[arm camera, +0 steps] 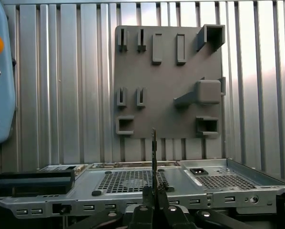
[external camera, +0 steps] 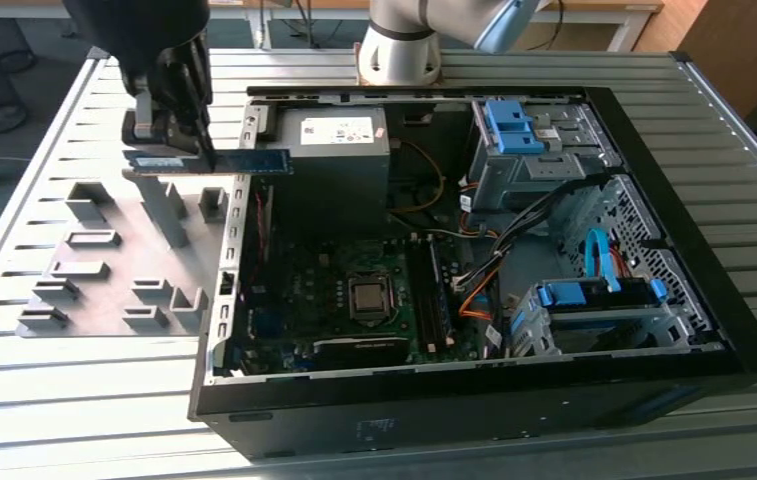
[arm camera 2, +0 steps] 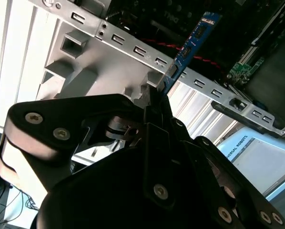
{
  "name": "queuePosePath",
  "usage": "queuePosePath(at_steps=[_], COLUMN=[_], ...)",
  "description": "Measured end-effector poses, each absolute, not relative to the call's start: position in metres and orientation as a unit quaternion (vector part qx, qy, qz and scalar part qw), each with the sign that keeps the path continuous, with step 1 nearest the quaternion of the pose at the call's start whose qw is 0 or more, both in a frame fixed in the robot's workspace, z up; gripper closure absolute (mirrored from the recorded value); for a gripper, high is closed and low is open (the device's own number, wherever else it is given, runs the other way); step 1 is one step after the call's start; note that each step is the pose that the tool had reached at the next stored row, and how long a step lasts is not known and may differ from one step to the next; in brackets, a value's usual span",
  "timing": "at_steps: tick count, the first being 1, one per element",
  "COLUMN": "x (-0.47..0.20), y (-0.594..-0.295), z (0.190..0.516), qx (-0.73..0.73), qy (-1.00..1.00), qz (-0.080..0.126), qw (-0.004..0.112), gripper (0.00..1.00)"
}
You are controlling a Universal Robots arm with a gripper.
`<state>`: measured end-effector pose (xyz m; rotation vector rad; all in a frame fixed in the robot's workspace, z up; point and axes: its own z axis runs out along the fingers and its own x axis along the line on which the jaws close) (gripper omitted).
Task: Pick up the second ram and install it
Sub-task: 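Pick up the second ram and move it above second insertion slot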
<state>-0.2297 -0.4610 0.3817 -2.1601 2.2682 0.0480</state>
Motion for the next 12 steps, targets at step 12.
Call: queuePosePath(at_steps=[12], x=[-0.197], y=[-0.461], z=[0.38], qx=[-0.69], qy=[0.724], qz=[0.015], qw=[0.004], gripper=[0.86])
